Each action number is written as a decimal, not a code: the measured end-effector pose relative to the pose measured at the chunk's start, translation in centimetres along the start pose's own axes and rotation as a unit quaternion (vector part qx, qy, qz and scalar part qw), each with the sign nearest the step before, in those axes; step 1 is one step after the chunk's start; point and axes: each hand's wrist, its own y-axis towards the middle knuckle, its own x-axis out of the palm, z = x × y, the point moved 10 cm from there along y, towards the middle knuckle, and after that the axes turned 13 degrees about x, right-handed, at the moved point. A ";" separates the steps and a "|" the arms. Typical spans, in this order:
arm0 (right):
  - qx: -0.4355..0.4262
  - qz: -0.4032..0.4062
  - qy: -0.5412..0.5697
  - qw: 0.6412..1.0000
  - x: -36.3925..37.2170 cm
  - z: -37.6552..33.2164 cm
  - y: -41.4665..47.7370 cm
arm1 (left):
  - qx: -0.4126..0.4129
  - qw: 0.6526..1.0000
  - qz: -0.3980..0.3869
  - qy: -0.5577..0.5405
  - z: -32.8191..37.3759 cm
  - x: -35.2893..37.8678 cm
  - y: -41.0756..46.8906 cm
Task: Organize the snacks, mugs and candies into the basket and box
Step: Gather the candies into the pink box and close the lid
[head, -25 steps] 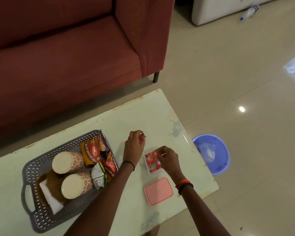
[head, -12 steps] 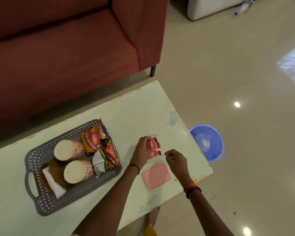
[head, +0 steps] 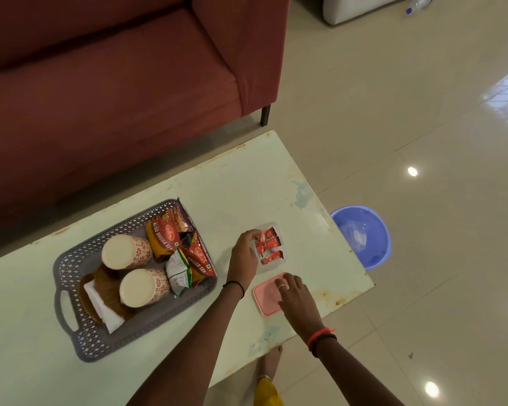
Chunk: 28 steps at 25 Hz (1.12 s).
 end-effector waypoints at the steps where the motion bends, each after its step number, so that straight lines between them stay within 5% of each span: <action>1: -0.004 0.004 -0.014 1.000 0.2 0.0 -0.2 | 0.002 1.000 -0.019 0.020 0.1 0.3 0.1; 9: -0.036 0.016 -0.085 0.996 0.3 -1.1 0.2 | 0.156 0.939 -0.147 0.268 2.8 2.4 0.6; 16: -0.008 -0.012 -0.078 0.997 0.0 -0.3 1.6 | 0.081 0.985 -0.025 0.152 1.6 -1.0 -0.3; 23: 0.154 -0.116 0.192 0.962 -3.3 5.2 1.8 | -0.043 0.997 0.057 0.002 0.2 -2.0 -3.7; 28: 0.151 -0.061 0.313 0.936 -9.6 5.4 0.7 | -0.141 0.980 0.023 -0.140 0.6 0.9 -5.5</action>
